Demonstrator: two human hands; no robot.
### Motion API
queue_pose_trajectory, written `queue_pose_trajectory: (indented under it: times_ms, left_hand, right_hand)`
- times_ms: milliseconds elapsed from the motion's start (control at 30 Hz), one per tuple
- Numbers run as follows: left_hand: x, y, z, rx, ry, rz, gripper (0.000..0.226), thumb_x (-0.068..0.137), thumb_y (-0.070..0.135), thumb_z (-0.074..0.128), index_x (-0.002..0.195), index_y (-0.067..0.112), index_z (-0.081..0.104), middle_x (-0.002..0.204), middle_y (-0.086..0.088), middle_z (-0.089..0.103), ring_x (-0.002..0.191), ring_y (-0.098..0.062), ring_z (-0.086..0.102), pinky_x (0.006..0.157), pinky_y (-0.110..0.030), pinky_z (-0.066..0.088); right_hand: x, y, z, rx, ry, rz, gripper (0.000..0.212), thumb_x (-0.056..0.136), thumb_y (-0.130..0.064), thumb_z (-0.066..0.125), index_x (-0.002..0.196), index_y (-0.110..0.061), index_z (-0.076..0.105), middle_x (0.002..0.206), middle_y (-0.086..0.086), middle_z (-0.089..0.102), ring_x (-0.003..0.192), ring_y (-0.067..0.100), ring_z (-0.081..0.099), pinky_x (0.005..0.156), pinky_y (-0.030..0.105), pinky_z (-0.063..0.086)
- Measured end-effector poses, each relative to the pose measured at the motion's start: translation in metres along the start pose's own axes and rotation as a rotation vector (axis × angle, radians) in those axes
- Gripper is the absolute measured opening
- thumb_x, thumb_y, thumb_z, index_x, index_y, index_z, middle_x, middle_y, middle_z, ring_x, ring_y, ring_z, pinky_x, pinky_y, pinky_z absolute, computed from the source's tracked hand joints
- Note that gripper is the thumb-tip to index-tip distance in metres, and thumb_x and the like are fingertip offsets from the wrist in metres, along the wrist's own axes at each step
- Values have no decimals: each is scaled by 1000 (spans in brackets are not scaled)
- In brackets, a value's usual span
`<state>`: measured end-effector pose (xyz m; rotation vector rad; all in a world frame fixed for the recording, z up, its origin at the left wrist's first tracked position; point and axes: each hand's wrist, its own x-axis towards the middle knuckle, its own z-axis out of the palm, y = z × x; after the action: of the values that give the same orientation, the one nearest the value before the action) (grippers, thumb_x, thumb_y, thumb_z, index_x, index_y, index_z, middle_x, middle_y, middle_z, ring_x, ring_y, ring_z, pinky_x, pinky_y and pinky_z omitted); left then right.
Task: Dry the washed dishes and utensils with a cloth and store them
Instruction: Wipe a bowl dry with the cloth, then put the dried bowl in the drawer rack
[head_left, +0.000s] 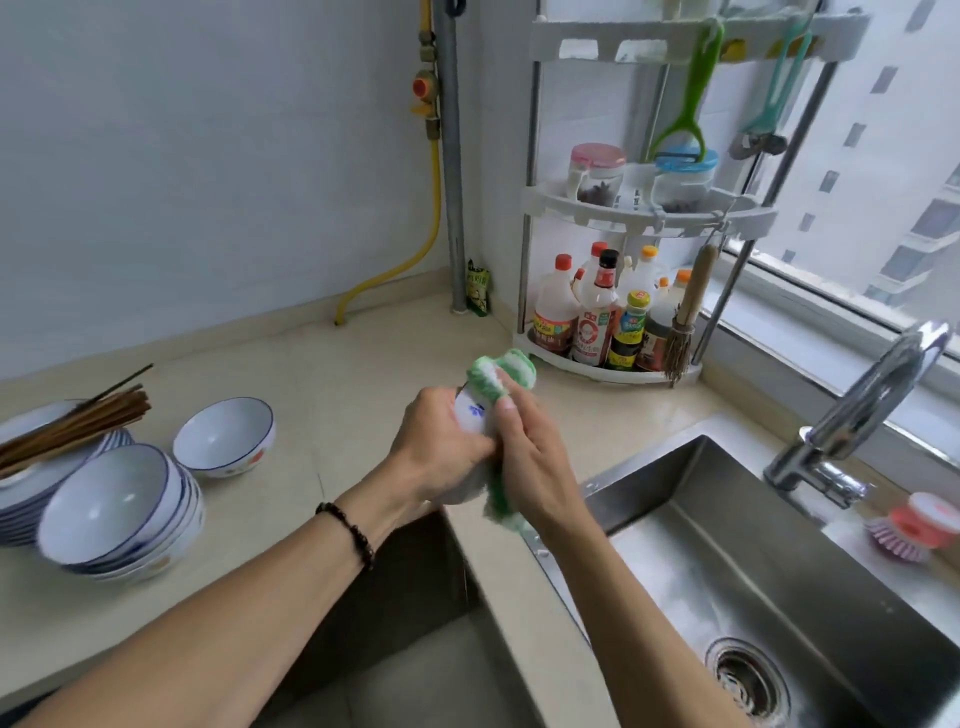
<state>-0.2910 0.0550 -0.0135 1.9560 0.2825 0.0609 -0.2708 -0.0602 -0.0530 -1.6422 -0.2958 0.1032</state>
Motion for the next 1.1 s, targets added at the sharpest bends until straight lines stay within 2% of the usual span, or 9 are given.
queue_pose_trajectory:
  times_ms: [167, 300, 467, 533, 600, 733, 867, 1000, 1100]
  left_hand:
    - [-36, -10, -74, -88, -207, 10, 28, 63, 0, 89, 81, 12, 72, 75, 0, 74, 66, -12, 68, 61, -24, 55]
    - [-61, -36, -125, -160, -157, -6, 25, 66, -4, 86, 83, 8, 73, 78, -1, 75, 75, -16, 69, 72, -28, 58]
    - [-110, -70, -183, -284, -110, -75, 33, 54, 10, 84, 85, 7, 74, 85, -12, 76, 76, -22, 72, 69, -34, 59]
    - [-127, -86, -203, -534, -30, -124, 38, 54, 10, 83, 91, 7, 73, 87, -12, 76, 77, -24, 73, 67, -34, 60]
    - [-138, -96, -214, -735, 146, -184, 38, 58, 8, 82, 94, 5, 72, 88, -13, 76, 75, -26, 73, 65, -36, 60]
    - [-145, -108, -214, -590, 545, -239, 14, 76, 3, 81, 86, 10, 74, 83, -6, 76, 76, -21, 70, 70, -29, 57]
    - [-157, -127, -231, -666, 782, -351, 22, 65, 6, 87, 82, 10, 75, 82, -6, 77, 79, -27, 72, 76, -39, 60]
    - [-176, -148, -263, -693, 906, -376, 21, 66, 3, 86, 78, 12, 72, 82, -9, 75, 75, -28, 71, 70, -36, 59]
    - [-199, -173, -288, -651, 987, -446, 19, 68, 5, 86, 76, 13, 70, 76, -7, 71, 70, -26, 67, 65, -31, 56]
  right_hand:
    - [0, -21, 34, 194, -22, 241, 35, 106, -33, 42, 94, -22, 73, 97, 6, 75, 85, 15, 72, 73, 30, 56]
    - [-29, -38, 99, -115, -215, -81, 36, 104, -46, 40, 125, -33, 66, 124, 3, 66, 115, 16, 62, 100, 34, 49]
    - [-53, -41, 153, 189, -251, 274, 40, 96, -49, 48, 108, -22, 76, 109, 11, 75, 104, 29, 71, 101, 53, 51]
    - [-64, -46, 172, 245, -261, 386, 39, 98, -49, 47, 110, -26, 76, 112, 10, 75, 105, 29, 71, 102, 51, 51]
    - [-75, -50, 200, 154, -227, 264, 41, 95, -51, 43, 111, -33, 75, 111, 3, 75, 108, 22, 69, 102, 50, 50]
    - [-105, -56, 254, -128, -216, -91, 34, 105, -33, 41, 131, -28, 63, 127, 0, 62, 117, 9, 56, 104, 32, 44]
    - [-123, -48, 283, -36, -302, -20, 44, 110, -32, 34, 151, -22, 45, 154, -6, 44, 141, 6, 39, 119, 31, 31]
    - [-145, -35, 307, -122, -388, -65, 36, 106, -30, 43, 137, -30, 60, 122, -7, 69, 111, 12, 63, 96, 35, 51]
    - [-156, -27, 329, -171, -466, -69, 28, 96, -24, 51, 116, -26, 72, 96, -8, 73, 89, 9, 64, 82, 33, 53]
